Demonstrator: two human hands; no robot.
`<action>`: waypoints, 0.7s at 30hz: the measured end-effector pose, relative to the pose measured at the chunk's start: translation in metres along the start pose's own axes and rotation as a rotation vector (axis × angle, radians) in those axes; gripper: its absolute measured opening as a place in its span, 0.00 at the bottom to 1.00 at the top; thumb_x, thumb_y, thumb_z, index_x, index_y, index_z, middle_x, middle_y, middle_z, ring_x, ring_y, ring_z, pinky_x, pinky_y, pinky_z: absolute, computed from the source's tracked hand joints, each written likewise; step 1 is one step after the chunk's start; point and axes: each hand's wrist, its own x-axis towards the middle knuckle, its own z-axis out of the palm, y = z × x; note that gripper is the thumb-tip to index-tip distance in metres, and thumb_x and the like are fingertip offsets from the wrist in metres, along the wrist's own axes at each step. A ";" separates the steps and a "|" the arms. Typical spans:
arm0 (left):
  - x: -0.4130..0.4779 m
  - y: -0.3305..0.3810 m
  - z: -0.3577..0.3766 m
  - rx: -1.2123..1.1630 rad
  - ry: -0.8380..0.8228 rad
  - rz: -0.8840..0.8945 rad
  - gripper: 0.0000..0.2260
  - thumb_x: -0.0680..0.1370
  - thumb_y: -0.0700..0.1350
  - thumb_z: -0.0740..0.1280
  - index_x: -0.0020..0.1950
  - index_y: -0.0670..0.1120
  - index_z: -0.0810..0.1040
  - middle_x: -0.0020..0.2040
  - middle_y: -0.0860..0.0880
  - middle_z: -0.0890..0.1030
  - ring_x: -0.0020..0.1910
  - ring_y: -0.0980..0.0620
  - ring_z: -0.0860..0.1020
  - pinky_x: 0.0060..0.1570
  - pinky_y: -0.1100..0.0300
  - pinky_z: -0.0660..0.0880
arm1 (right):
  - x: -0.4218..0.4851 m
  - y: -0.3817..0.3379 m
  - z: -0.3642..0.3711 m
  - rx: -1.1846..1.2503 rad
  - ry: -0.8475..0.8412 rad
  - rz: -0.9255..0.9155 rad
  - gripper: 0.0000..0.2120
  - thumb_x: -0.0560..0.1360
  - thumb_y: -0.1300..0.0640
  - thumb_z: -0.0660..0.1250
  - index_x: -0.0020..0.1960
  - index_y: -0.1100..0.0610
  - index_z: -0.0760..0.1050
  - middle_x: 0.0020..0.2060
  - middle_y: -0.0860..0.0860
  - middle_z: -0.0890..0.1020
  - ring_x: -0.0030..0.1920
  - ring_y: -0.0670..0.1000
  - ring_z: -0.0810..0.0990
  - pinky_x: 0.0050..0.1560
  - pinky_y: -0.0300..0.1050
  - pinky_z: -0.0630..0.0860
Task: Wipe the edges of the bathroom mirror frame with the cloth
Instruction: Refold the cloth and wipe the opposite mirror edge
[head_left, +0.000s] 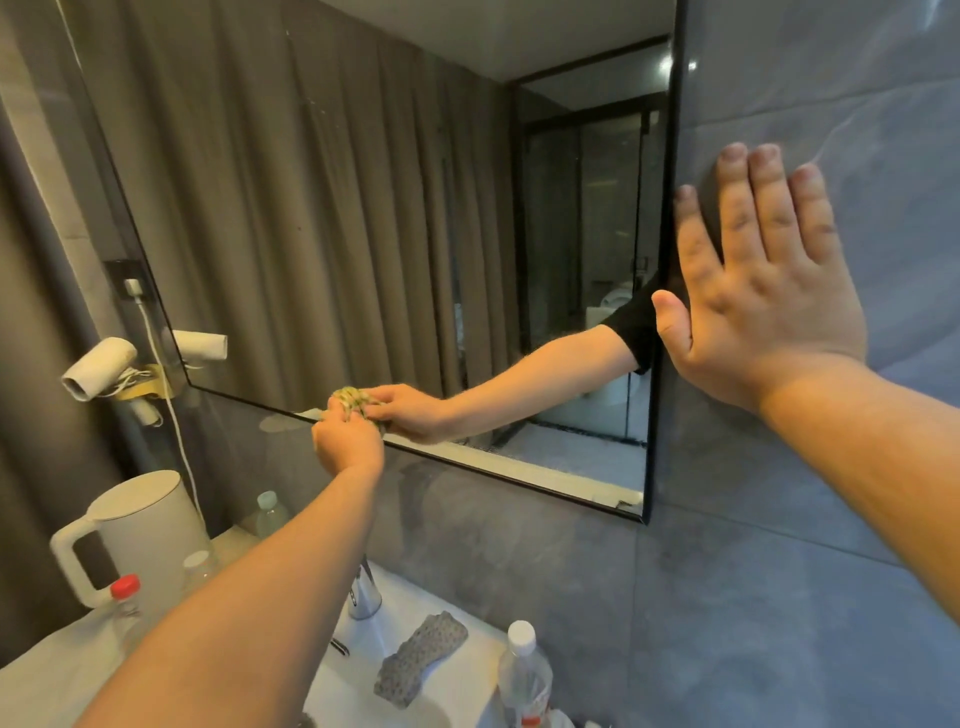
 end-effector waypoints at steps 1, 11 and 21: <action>-0.006 -0.002 0.003 0.006 -0.001 0.034 0.18 0.79 0.41 0.62 0.68 0.44 0.75 0.61 0.37 0.78 0.59 0.36 0.76 0.59 0.49 0.73 | 0.000 0.000 0.000 -0.003 0.001 0.000 0.36 0.78 0.42 0.49 0.79 0.63 0.52 0.78 0.67 0.49 0.78 0.66 0.46 0.77 0.60 0.40; -0.116 0.008 0.020 -0.283 -0.046 0.185 0.19 0.79 0.33 0.65 0.70 0.39 0.72 0.61 0.39 0.71 0.57 0.49 0.74 0.50 0.80 0.61 | -0.001 0.001 0.000 -0.037 -0.004 -0.005 0.35 0.79 0.41 0.45 0.79 0.62 0.50 0.78 0.66 0.48 0.78 0.64 0.45 0.78 0.60 0.41; -0.189 0.021 0.025 -0.377 -0.162 0.236 0.18 0.76 0.31 0.68 0.66 0.38 0.77 0.56 0.47 0.71 0.54 0.52 0.75 0.49 0.81 0.66 | -0.001 0.002 -0.001 -0.025 -0.008 -0.007 0.35 0.79 0.42 0.46 0.79 0.62 0.51 0.78 0.66 0.49 0.78 0.64 0.46 0.78 0.60 0.41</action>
